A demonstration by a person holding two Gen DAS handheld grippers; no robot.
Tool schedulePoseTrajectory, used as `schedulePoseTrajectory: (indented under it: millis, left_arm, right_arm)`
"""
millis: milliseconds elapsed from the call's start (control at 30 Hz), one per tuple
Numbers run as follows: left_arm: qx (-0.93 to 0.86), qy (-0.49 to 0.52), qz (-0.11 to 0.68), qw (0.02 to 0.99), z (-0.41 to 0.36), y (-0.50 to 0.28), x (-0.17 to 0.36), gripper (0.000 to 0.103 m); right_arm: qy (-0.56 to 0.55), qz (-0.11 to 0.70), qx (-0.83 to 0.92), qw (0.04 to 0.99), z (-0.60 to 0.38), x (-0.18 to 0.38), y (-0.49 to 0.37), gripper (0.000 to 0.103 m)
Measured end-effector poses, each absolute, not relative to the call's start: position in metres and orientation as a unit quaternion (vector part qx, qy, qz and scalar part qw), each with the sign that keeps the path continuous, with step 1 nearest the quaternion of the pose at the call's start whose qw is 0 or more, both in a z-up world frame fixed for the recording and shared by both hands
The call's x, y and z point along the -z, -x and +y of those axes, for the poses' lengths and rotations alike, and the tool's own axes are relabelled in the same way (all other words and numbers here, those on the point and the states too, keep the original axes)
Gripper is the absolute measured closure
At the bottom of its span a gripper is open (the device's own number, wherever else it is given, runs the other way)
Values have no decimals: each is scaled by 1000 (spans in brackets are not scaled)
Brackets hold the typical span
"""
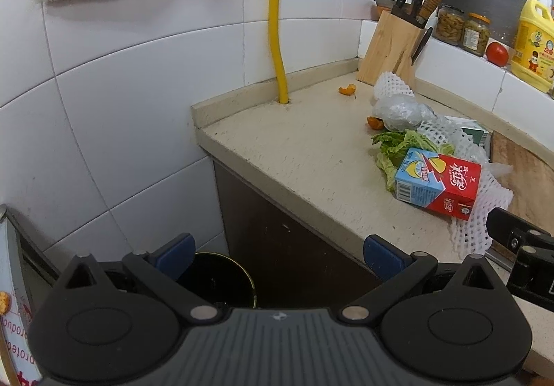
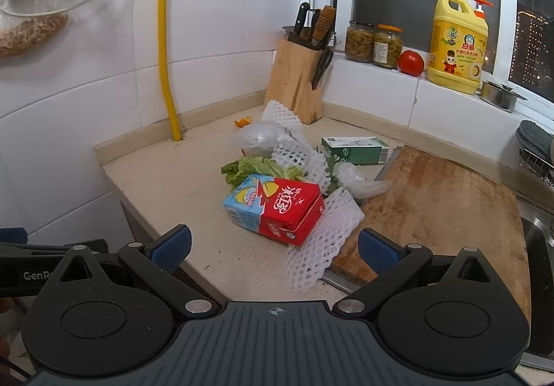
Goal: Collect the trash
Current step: 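Move both tools toward the red-and-blue ice tea carton on the counter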
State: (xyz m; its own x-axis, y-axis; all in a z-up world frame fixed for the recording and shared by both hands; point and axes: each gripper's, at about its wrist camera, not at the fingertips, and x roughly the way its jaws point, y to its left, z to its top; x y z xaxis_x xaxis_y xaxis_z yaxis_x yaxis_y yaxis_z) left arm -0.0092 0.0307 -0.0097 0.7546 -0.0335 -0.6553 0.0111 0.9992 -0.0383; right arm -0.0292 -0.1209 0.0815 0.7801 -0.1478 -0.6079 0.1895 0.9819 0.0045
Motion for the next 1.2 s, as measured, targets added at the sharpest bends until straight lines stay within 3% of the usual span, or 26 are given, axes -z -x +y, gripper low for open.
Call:
schedulePoseTrajectory:
  millis: [1200]
  left_arm:
    - [-2,27,351,936,48,12,15,4]
  right_arm:
    - [-22,327,71,942,-105,-78,25,0]
